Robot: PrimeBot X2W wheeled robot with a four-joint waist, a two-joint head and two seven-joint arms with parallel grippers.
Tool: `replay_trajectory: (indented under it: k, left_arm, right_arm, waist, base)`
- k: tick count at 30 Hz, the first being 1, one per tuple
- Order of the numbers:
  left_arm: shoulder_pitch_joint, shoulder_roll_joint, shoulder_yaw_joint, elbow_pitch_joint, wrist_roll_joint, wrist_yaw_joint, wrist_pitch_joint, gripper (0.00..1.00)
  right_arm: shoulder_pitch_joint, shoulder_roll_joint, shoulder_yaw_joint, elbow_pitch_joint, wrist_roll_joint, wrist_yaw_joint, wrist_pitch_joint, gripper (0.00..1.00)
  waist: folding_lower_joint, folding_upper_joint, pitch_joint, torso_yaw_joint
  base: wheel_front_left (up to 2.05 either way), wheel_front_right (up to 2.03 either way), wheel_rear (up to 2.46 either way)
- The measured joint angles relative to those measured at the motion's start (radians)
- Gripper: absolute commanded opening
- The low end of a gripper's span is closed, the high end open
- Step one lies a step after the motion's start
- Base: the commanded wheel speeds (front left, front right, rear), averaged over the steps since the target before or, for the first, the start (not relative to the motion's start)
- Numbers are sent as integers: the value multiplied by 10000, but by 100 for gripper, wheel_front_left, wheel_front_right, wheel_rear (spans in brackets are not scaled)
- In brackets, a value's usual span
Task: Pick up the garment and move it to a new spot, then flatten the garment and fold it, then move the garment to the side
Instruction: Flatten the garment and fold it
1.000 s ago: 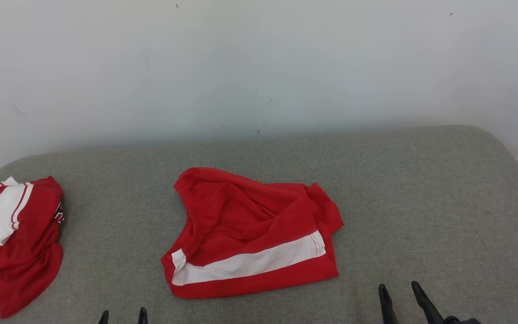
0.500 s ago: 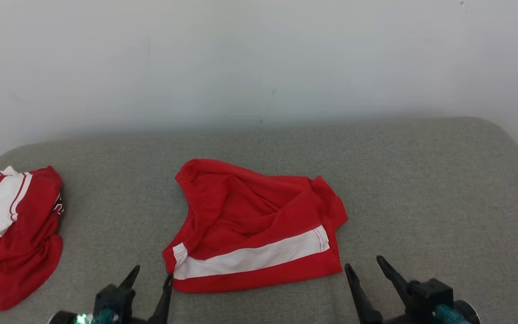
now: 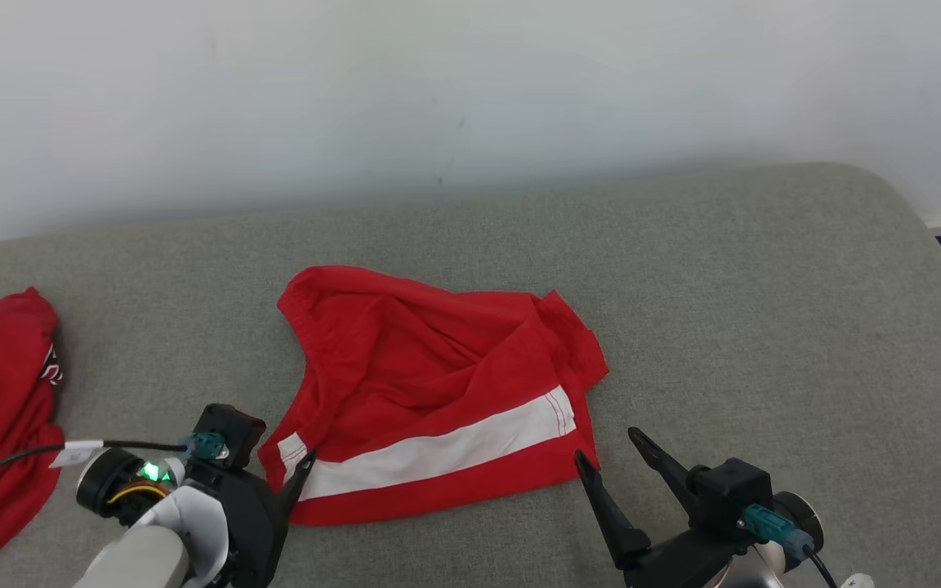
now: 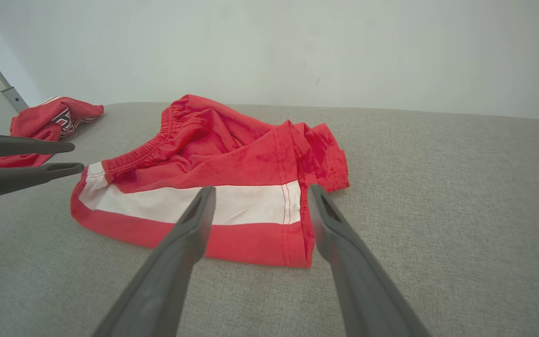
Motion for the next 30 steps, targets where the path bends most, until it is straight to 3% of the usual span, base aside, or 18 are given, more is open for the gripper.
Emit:
replay_trajectory:
  k: [3,10,11,14,20,22,23,24,30]
  left_arm:
    - [-804,274,-986,428,-930,0,161,100]
    - [-1812,709,-2136,1081,-2102,-2,336,100]
    - [-1905,754,-2339,1085,-2261,-2,376,90]
    - [-2050,869,-2918,1068,-2796,-2,525,47]
    - [-2451,1101,-3714,1104,-3218,-2,360,31]
    - [-2496,1137,-3908,1208,-3415,-2,337,20]
    - [-2494,1145,-3971,1250,-3545,-2,336,5]
    - [-2493,1139,-3992,1277,-3676,-2,307,0]
    - [-2459,1026,-3553,1603,-4533,-2,-535,0]
  right_arm:
    - [-2,-42,-44,50,63,0,-46,100]
    - [-94,-104,-113,35,65,0,-144,100]
    - [-131,-104,-121,36,65,0,-173,100]
    - [-158,-105,-128,67,65,0,-182,100]
    - [-179,-52,-213,75,44,0,-188,100]
    - [-197,-56,-215,84,44,0,-203,100]
    - [-211,-54,-196,86,44,0,-211,100]
    - [-243,-56,-178,86,42,0,-203,100]
    - [-904,-318,21,161,100,0,278,100]
  waist:
    - [1,0,275,-147]
    - [1,0,712,-425]
    - [1,1,755,-462]
    - [1,1,819,-541]
    - [0,0,842,-440]
    - [-1,0,850,-356]
    - [-1,0,851,-317]
    - [-1,0,851,-283]
    - [-2,0,960,-89]
  base:
    - [0,0,0]
    - [0,0,0]
    - [0,0,0]
    - [0,0,0]
    - [0,0,0]
    - [0,0,0]
    - [0,0,0]
    - [0,0,0]
    - [0,0,0]
